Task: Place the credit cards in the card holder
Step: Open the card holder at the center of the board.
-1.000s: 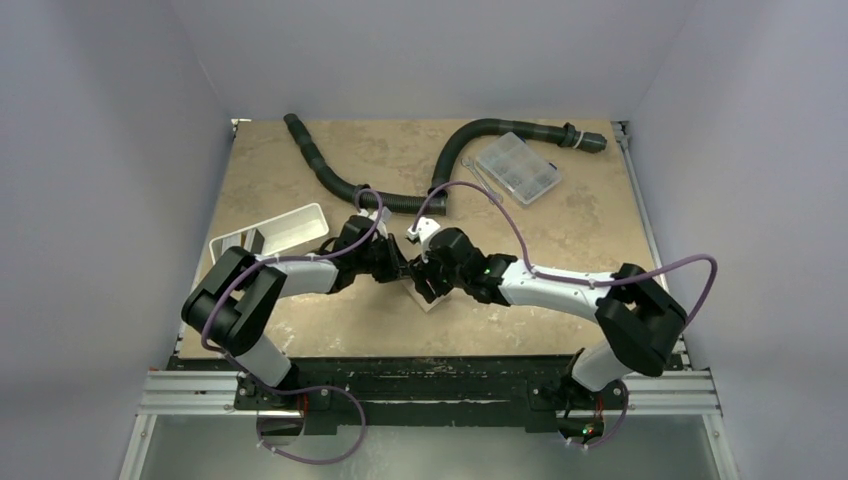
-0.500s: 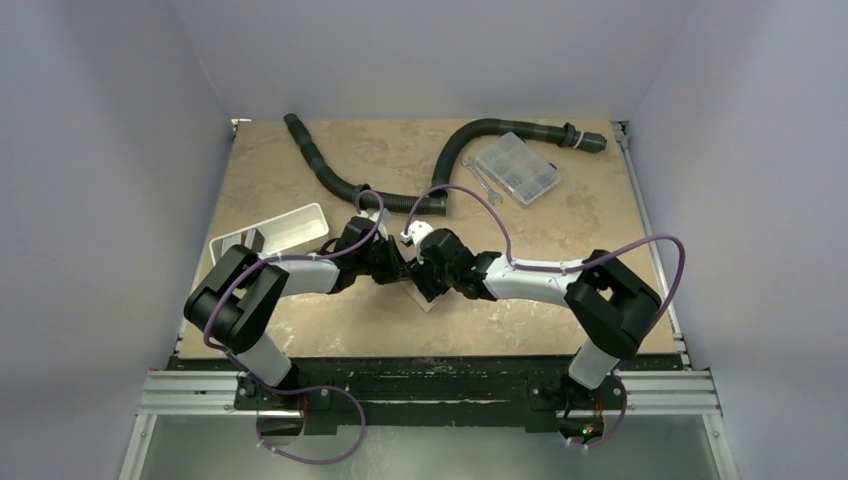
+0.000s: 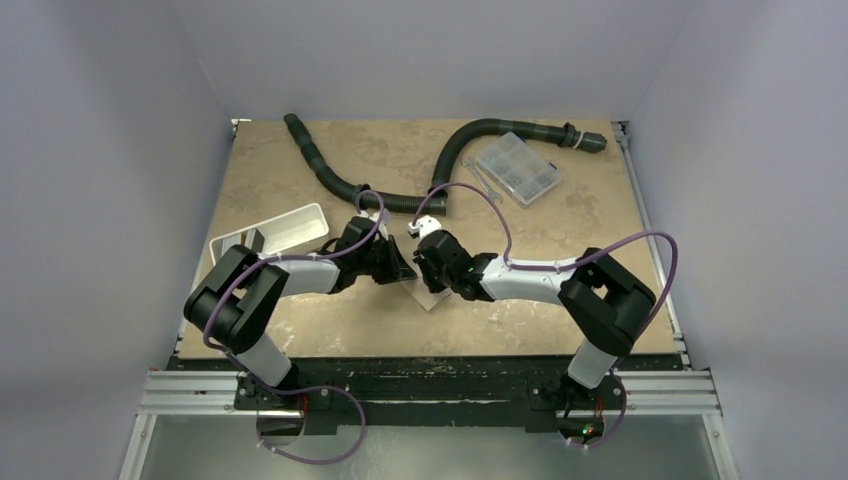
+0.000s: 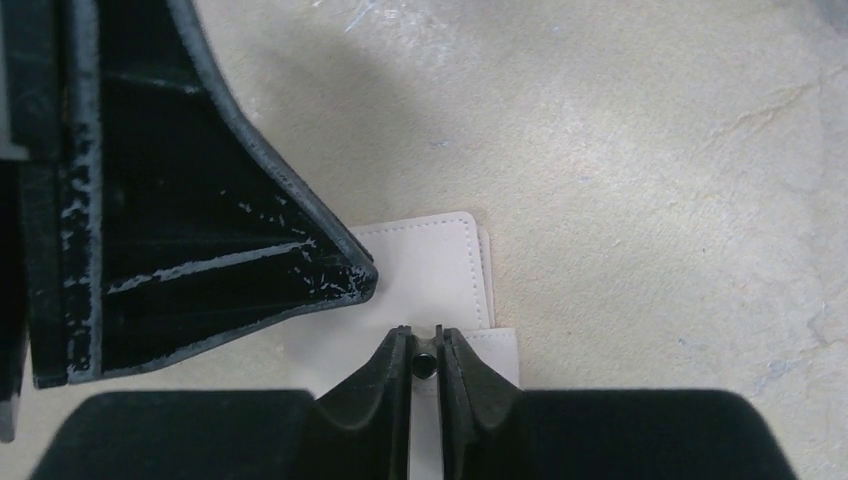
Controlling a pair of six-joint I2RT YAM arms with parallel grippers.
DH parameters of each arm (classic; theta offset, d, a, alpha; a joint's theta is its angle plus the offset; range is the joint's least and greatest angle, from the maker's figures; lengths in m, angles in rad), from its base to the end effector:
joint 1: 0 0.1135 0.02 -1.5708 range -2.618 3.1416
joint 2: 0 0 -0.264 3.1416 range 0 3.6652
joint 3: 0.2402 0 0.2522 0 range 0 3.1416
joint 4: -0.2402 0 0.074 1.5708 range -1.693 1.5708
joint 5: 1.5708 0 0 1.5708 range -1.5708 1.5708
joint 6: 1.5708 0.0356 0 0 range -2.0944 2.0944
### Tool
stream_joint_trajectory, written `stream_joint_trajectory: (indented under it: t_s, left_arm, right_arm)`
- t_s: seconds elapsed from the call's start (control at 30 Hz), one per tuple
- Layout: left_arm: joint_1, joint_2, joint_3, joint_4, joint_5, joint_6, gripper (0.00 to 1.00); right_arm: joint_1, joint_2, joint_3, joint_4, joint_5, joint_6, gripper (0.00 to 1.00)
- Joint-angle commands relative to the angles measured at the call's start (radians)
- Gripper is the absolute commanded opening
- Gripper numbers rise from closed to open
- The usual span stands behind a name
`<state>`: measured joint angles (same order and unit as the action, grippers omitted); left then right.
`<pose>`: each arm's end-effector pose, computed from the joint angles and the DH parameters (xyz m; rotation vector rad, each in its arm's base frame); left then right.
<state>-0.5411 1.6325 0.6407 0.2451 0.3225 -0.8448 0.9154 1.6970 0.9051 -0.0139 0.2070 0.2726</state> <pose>0.2510 -0.1640 0.1316 -0.2036 2.5126 -1.0167 0.2151 0.2678 0.1647 -0.6567 2.2870 0.3307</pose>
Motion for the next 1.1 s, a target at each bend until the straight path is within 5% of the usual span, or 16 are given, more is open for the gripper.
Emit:
stream_joint_trajectory:
  t_s: [0.0, 0.07, 0.33, 0.5, 0.63, 0.8, 0.87, 0.97, 1.07]
  left_arm:
    - [0.0, 0.021, -0.006, -0.113, -0.103, 0.059, 0.0]
    - [0.0, 0.022, -0.008, -0.118, -0.113, 0.061, 0.0]
    - [0.0, 0.04, 0.003, -0.122, -0.108, 0.076, 0.0]
    - [0.0, 0.035, 0.024, -0.119, -0.062, 0.113, 0.0]
    - [0.0, 0.001, 0.042, -0.131, -0.044, 0.169, 0.0]
    - [0.0, -0.03, 0.092, -0.16, 0.006, 0.213, 0.0]
    - [0.0, -0.045, 0.11, -0.168, 0.037, 0.217, 0.0]
    - [0.0, -0.083, 0.124, -0.18, 0.073, 0.204, 0.02]
    - [-0.001, -0.12, 0.113, -0.179, 0.104, 0.162, 0.1]
  right_arm:
    - [-0.046, -0.039, -0.031, 0.009, 0.068, 0.127, 0.09]
    - [-0.098, -0.083, -0.068, 0.053, 0.021, 0.182, 0.01]
    - [-0.401, -0.208, -0.252, 0.319, -0.471, 0.408, 0.0]
    - [-0.445, -0.236, -0.224, 0.198, -0.429, 0.376, 0.0]
    - [-0.444, -0.216, -0.104, -0.086, -0.21, 0.223, 0.53]
    - [-0.319, -0.232, 0.004, -0.245, -0.058, 0.127, 0.64]
    - [-0.26, -0.25, 0.02, -0.225, -0.164, 0.069, 0.69]
    - [-0.253, -0.231, 0.043, -0.174, -0.444, 0.056, 0.67]
    - [-0.254, -0.171, 0.07, -0.152, -0.611, 0.078, 0.46]
